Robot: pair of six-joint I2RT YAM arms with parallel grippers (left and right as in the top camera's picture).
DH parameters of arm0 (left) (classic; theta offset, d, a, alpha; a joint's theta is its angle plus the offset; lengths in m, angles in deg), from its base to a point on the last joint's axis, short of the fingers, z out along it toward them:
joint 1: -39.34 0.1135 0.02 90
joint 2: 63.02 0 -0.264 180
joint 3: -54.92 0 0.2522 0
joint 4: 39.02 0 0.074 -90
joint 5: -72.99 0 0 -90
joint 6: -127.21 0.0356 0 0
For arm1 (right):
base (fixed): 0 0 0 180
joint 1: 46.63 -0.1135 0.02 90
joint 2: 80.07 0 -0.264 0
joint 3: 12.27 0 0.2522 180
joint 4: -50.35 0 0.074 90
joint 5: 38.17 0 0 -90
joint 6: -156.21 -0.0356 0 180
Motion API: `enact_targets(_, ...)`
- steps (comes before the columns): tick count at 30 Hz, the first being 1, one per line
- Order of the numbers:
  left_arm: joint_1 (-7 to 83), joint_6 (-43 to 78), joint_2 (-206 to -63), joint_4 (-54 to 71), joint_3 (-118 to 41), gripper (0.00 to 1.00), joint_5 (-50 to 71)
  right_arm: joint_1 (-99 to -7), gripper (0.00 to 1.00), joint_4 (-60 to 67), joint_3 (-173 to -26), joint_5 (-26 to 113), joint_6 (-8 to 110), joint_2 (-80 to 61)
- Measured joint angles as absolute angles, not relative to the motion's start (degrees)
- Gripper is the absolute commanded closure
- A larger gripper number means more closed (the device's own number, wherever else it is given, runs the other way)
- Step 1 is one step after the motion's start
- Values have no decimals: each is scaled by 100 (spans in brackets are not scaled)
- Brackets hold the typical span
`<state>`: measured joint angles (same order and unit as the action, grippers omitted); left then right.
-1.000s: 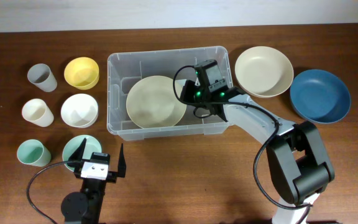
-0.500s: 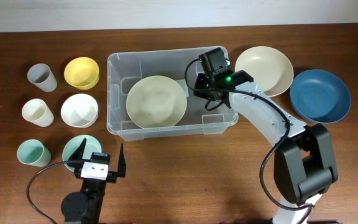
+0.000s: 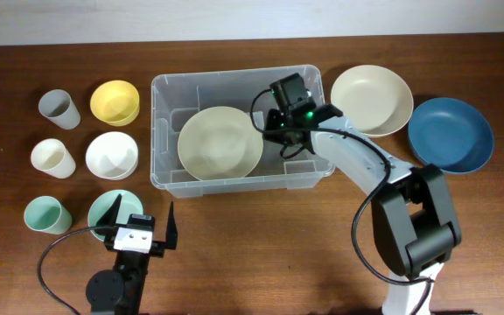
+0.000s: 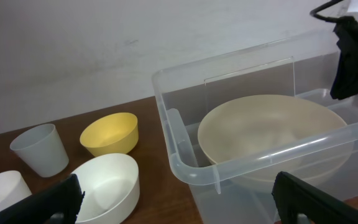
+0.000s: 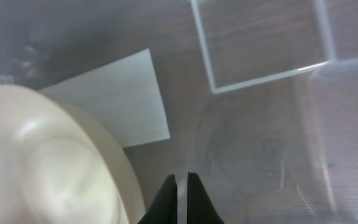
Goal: Pack container
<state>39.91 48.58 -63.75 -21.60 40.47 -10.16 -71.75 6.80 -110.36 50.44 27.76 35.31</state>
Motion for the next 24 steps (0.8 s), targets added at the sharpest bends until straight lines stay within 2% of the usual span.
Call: enact_targets(24, 3991, 4858, -6375, -2160, 4047, 0, -1016, -7337, 96, 993, -11036, 4655, 2771, 3865)
